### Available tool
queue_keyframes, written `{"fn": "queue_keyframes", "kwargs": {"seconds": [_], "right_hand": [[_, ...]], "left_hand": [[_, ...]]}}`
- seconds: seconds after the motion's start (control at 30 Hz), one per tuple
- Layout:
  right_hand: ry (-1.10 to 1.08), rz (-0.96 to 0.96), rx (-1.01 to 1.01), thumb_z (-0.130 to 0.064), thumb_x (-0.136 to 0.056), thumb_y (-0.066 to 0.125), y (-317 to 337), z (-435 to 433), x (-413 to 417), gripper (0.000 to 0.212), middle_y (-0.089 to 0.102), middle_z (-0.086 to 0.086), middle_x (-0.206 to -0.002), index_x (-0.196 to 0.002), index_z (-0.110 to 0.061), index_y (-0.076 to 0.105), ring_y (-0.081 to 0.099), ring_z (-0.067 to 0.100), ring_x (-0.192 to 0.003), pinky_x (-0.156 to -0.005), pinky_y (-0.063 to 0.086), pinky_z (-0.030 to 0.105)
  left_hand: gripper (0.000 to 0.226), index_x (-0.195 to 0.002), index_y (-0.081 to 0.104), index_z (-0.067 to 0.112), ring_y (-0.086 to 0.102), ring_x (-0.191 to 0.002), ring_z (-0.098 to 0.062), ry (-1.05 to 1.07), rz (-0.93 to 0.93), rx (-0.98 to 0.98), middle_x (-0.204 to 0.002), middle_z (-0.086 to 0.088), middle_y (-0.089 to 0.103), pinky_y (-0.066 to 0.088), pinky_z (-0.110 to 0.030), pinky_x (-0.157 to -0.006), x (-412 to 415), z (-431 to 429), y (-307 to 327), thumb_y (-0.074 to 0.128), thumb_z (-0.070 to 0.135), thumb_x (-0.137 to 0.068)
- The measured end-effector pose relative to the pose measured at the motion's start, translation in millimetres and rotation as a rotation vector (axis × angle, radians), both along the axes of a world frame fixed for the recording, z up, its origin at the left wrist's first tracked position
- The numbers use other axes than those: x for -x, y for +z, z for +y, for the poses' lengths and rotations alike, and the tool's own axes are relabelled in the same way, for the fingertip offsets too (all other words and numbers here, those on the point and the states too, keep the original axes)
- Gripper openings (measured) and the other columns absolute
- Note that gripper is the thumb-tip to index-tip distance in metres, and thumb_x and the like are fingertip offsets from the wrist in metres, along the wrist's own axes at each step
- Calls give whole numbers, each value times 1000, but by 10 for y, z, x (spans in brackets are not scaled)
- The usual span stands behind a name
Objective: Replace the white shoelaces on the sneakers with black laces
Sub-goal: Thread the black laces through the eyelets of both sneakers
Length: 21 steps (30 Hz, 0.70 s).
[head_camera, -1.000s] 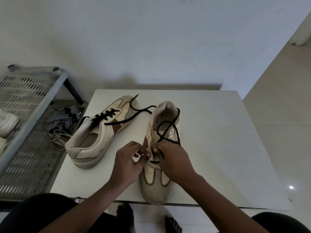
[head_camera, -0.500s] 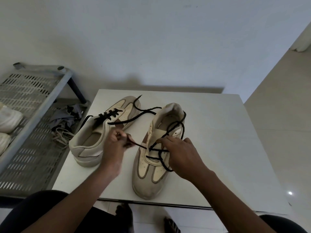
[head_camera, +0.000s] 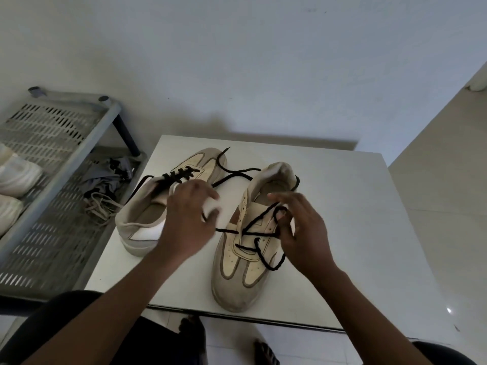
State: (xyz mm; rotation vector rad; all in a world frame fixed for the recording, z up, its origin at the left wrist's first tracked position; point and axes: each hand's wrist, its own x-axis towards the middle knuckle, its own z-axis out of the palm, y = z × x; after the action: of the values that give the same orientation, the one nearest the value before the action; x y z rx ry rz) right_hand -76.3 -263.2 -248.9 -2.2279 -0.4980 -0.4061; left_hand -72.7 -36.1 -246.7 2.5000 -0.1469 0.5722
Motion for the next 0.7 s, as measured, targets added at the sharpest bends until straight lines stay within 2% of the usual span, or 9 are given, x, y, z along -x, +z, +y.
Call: {"fn": "queue_keyframes", "kwargs": {"seconds": [0.07,0.13,0.2,0.3,0.4,0.5,0.57,0.63,0.7], "right_hand": [[-96,24,-33,6,-86,57,-38,-36,-74,46,59,-8,-118,-122,-23,57,53,1,-97,-76,45,19],[-109,101,-1,5,-89,52,-112,-66,-127,44,61,-9,-119,-123,-22,58,50,8,-113,-89,46,33],[-57,156,-3,4,-93,46,-160,-89,-163,41,62,-12,-118,-123,-21,59,50,8,-117,-95,47,38],[-42,173,-59,3,-96,41,-157,-93,-220,40,64,-10,-112,-124,-19,59,52,5,-112,-90,45,21],[-41,137,-10,4,-94,44,-182,-94,-247,37,63,-11,-110,-117,-16,64,53,11,-109,-85,42,15],[-38,128,35,4,-93,49,-226,-114,-275,31,64,-8,-108,-108,-15,68,51,10,-108,-85,37,9],[-26,150,55,2,-93,52,-233,-133,-290,26,62,-10,-104,-103,-15,68,48,7,-105,-81,33,3],[-16,163,40,3,-91,54,-228,-153,-299,25,58,-16,-100,-99,-16,68,45,5,-103,-79,33,3],[-14,165,47,4,-91,54,-230,-155,-299,25,56,-18,-100,-98,-16,69,45,4,-103,-79,34,6]], "left_hand": [[21,-91,67,25,51,-106,-16,-188,112,-163,-102,10,62,40,-38,-87,49,-19,-70,69,27,-71],[22,-98,68,22,58,-96,-10,-339,316,-79,-97,10,65,49,-37,-83,112,-54,-122,72,22,-76],[21,-98,66,20,59,-83,-11,-355,333,-79,-89,6,66,51,-36,-72,131,-112,-146,74,19,-78],[11,-86,65,21,56,-73,-10,-392,264,-58,-77,8,65,48,-33,-63,67,-110,-142,70,14,-80],[19,-79,60,22,60,-79,-10,-347,273,41,-83,9,66,49,-33,-69,20,-90,-156,66,5,-83],[22,-82,47,23,64,-78,1,-181,439,213,-91,9,70,50,-16,-69,19,-83,-94,46,7,-98],[20,-87,45,16,69,-78,-2,-90,544,492,-91,3,72,51,-14,-69,11,-79,-7,35,8,-102],[21,-90,45,13,72,-82,-19,25,488,824,-91,-7,72,54,-26,-74,-21,-43,110,29,11,-104],[24,-90,45,17,70,-76,-20,158,306,971,-84,-9,70,55,-29,-71,-79,50,223,27,11,-105]]}}
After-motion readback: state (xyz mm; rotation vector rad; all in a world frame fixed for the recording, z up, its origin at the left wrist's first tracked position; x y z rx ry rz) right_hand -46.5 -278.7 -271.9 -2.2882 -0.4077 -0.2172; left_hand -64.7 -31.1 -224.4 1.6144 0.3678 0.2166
